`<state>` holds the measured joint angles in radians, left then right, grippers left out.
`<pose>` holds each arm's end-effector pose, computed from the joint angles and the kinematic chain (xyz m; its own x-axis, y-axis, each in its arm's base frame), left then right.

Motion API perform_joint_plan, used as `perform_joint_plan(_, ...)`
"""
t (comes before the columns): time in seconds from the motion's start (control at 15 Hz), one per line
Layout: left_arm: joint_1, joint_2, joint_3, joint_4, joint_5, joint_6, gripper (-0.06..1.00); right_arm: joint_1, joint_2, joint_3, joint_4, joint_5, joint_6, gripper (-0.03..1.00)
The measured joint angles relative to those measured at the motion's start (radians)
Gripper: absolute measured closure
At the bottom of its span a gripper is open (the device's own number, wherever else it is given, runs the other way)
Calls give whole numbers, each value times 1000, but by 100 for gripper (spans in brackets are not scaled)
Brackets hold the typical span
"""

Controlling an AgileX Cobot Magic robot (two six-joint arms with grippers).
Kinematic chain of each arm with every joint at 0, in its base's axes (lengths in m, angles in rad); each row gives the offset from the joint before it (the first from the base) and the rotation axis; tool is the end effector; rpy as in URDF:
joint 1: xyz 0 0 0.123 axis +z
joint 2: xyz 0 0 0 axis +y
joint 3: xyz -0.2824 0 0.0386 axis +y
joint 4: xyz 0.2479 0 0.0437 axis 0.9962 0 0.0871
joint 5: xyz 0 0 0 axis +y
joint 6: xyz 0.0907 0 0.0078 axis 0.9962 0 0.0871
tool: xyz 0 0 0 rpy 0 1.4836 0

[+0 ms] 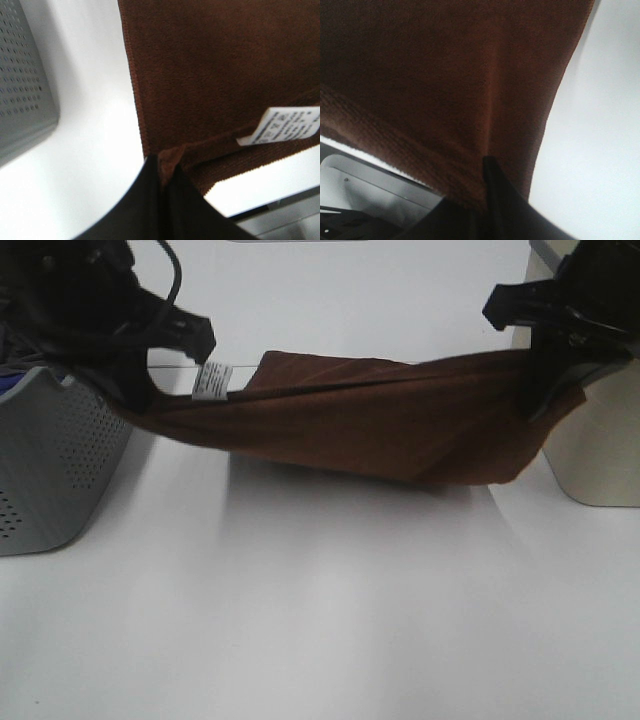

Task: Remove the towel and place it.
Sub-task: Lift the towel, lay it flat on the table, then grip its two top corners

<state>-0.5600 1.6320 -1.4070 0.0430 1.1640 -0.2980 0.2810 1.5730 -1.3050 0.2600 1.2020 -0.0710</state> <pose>0.2826 -0.1729 0.3021 -0.9294 0.2557 -0.2662 0.2749 0.9607 -0.0372 0.2891 0.1062 0.2952 -0.9492 -0.2491 -0.1925 -0.2917 0.9260 0.2398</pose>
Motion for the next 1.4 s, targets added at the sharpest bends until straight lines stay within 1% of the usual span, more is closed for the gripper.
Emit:
perform_joint_plan(0.27, -149, -174, 259, -9, -30, -133, 94, 0, -172, 245, 52, 1, 0, 97)
perform_joint_plan(0.47, -248, -243, 383, -17, -45, -228, 94, 0, -261, 409, 104, 3, 0, 97)
perform_joint_plan(0.53, -278, -248, 414, -36, -45, -248, 94, 0, -279, 462, 106, 3, 0, 97)
perform_joint_plan(0.6, -299, -249, 441, -43, -42, -261, 94, 0, -286, 504, 99, 6, 0, 94)
perform_joint_plan(0.67, -306, -249, 466, -43, -25, -272, 94, -2, -291, 534, 83, 9, 0, 90)
perform_joint_plan(0.73, -307, -249, 483, -32, 4, -278, 94, -3, -291, 555, 62, 11, 2, 84)
perform_joint_plan(0.8, -307, -249, 491, -22, 29, -280, 94, -6, -291, 571, 56, 10, 4, 75)
perform_joint_plan(0.87, -307, -249, 493, -20, 38, -281, 92, -9, -291, 574, 53, 10, 4, 65)
perform_joint_plan(0.93, -307, -250, 493, -26, 41, -282, 84, -10, -291, 574, 50, 6, 4, 55)
perform_joint_plan(1.0, -307, -250, 493, -73, 41, -281, 53, -10, -291, 574, 49, -5, 4, 43)
perform_joint_plan(1.07, -307, -250, 493, -96, 34, -276, 33, -10, -291, 574, 49, -8, 4, 39)
perform_joint_plan(1.13, -307, -250, 493, -96, 34, -276, 33, -10, -291, 574, 49, -8, 4, 39)
perform_joint_plan(1.2, -307, -250, 493, -109, 30, -271, 18, -10, -291, 574, 48, -9, 4, 37)
perform_joint_plan(1.27, -307, -250, 493, -115, 30, -267, 12, -10, -291, 574, 48, -11, 4, 37)
perform_joint_plan(1.33, -307, -250, 493, -115, 30, -264, 10, -10, -291, 574, 47, -14, 4, 36)
perform_joint_plan(1.4, -307, -250, 493, -98, 28, -263, 9, -10, -291, 574, 47, -32, 4, 36)
